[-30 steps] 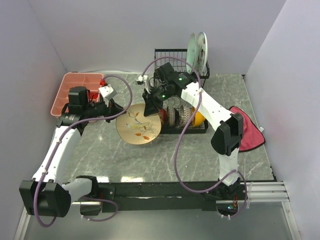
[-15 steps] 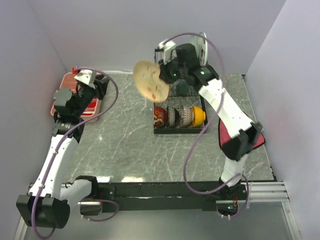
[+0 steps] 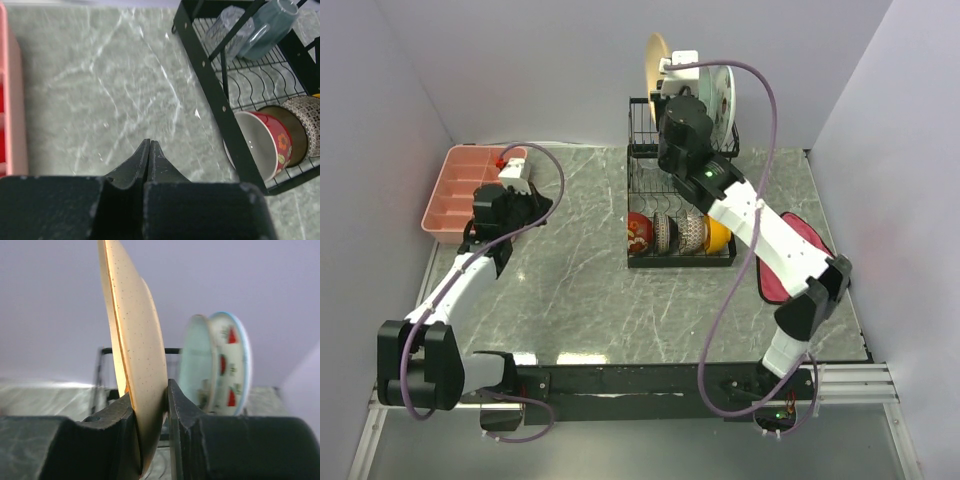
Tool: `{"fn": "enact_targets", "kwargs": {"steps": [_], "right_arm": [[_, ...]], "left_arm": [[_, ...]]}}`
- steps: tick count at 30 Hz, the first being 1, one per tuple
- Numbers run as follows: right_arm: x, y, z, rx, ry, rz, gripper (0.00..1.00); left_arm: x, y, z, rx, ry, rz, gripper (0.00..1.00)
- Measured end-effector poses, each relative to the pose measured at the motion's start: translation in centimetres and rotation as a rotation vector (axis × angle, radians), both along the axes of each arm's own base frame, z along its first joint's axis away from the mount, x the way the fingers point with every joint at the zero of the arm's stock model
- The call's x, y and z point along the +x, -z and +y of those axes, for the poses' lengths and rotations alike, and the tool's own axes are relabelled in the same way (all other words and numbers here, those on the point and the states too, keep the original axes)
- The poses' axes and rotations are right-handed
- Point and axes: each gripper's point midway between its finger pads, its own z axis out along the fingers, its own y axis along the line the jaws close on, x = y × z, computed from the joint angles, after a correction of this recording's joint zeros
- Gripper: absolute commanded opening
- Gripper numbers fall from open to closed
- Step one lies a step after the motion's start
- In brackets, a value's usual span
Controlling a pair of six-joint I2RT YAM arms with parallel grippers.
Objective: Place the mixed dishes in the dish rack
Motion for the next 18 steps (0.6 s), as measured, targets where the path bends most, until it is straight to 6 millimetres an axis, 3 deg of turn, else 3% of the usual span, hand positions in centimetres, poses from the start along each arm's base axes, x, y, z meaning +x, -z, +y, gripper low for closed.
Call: {"fn": "enact_targets", "kwargs": {"steps": [2, 6, 12, 18], "right_arm": [[0.9, 0.2, -1.0, -0.014, 0.098, -0.004, 0.0], [3.2, 1.4, -1.6, -0.048, 0.23, 0.018, 0.0], [4.5, 4.1, -1.3, -0.145, 0.265, 0.086, 0.0], [5.6, 4.1, -1.7, -0.166, 0.268, 0.11, 0.0]], "left_arm": [[-0.3, 0.9, -0.1, -0.016, -0.003, 0.035, 0.01], [-0.4, 0.7, -0.3, -0.036, -0.007, 0.035, 0.01], [-0.8, 1.4, -0.3, -0.042, -0.01, 0.05, 0.01], [-1.1, 2.1, -0.4, -0.049, -0.011, 0.069, 0.01]]}}
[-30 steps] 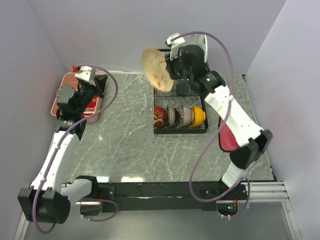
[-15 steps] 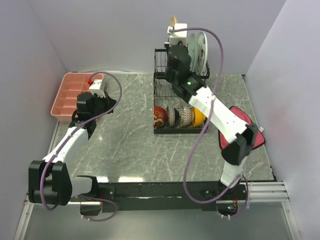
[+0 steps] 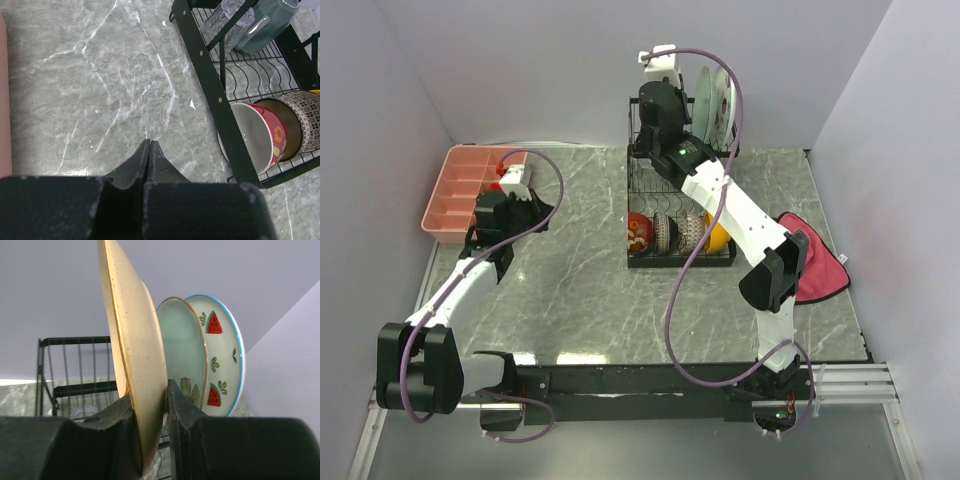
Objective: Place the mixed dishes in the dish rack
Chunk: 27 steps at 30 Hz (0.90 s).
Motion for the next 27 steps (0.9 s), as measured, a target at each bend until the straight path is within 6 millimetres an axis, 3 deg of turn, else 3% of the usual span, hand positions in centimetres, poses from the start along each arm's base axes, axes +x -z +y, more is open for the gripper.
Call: {"fn": "enact_targets", "kwargs": {"steps": [11, 27], "right_arm": [[0.9, 0.9, -2.2, -0.038, 0.031, 0.046, 0.0], [1.9, 4.3, -2.2, -0.073, 0.007, 0.14, 0.0]], "left_arm": [[0.2, 0.6, -0.1, -0.009, 0.003, 0.01, 0.02], [0.4, 2.1, -0.4, -0.012, 0.015, 0.052, 0.03]]}}
